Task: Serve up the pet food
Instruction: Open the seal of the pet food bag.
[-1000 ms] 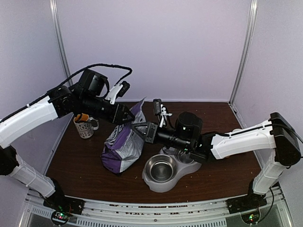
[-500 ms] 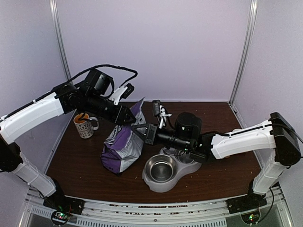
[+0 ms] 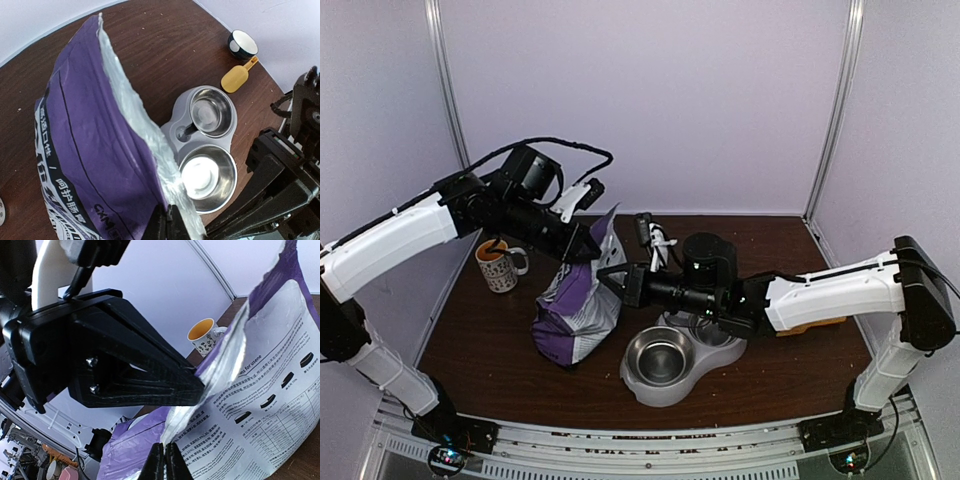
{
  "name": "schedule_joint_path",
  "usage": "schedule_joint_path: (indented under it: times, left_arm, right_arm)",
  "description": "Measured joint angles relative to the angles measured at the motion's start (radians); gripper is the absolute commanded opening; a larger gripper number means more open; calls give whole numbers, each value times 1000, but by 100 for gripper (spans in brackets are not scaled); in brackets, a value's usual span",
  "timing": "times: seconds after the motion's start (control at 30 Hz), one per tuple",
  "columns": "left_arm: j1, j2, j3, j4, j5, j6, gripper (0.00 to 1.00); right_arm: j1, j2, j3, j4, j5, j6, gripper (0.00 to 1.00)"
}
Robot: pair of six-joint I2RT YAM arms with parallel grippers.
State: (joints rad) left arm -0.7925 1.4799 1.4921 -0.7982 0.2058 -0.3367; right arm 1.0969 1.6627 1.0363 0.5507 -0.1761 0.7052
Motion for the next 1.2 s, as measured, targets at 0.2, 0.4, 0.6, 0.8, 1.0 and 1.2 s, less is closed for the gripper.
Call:
schedule_joint_path:
  times: [0.2, 0.4, 0.6, 0.8, 1.0, 1.2]
  left_arm:
    - [5, -62, -39, 25, -27, -2, 0]
    - [17, -106, -73, 60, -14, -7, 0]
    - [26, -132, -139, 134, 41, -5, 0]
    - [39, -172, -241, 254, 146, 18, 0]
    - [47, -175, -289, 334, 231, 33, 0]
    - [50, -210, -354, 412, 246, 43, 0]
  right_arm:
    - [-3, 0, 43, -106, 61, 21, 0]
    - [-27, 0, 43, -169, 75, 32, 3]
    - [-55, -26, 42, -182, 29, 86, 50]
    - [-77, -89, 40, -161, 0, 162, 59]
    - [-84, -126, 56, -196, 0, 204, 41]
    - [-82, -126, 82, -291, 1, 211, 35]
